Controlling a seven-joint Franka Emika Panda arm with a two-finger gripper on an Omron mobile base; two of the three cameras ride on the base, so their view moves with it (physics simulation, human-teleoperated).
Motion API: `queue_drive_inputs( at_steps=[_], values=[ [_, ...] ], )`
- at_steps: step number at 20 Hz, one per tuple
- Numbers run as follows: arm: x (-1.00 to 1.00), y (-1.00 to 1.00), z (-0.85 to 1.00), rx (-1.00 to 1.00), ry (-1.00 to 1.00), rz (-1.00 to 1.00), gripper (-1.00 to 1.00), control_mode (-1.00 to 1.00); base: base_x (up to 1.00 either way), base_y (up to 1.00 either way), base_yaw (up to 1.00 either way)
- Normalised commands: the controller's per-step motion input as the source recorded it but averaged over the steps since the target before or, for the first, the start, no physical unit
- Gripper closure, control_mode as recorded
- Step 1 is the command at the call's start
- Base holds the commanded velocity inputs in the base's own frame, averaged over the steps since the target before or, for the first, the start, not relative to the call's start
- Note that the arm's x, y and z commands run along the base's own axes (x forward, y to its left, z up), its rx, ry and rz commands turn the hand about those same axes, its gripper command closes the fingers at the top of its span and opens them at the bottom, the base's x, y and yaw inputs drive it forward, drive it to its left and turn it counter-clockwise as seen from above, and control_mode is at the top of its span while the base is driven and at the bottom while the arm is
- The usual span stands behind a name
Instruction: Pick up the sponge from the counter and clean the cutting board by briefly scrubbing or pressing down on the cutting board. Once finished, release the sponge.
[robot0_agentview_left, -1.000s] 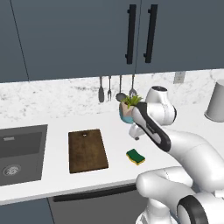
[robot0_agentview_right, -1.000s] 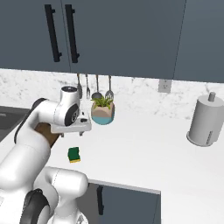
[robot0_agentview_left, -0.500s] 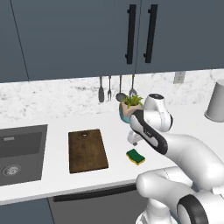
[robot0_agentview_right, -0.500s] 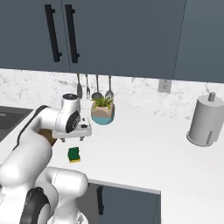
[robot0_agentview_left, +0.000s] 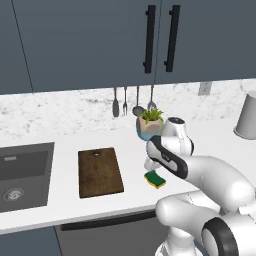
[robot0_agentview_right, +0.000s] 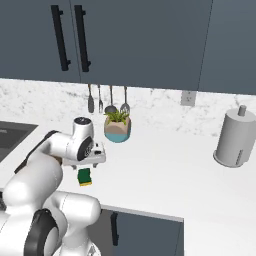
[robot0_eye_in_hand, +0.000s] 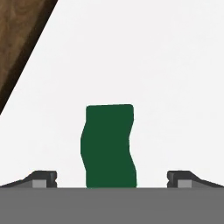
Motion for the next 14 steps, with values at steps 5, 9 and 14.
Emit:
queue_drive_inputs(
  at_steps=[5,9,14],
  values=[
    [0.04,0.11,-0.46,-0.01,0.0,0.0,-1.0,-1.0,0.0,0.0,0.0],
    [0.0,0.24,-0.3,-0.01,-0.01,0.0,-1.0,-1.0,0.0,0.0,0.0],
    [-0.01,0.18,0.0,-0.01,-0.07,0.0,-1.0,-1.0,0.0,0.0,0.0]
  ],
)
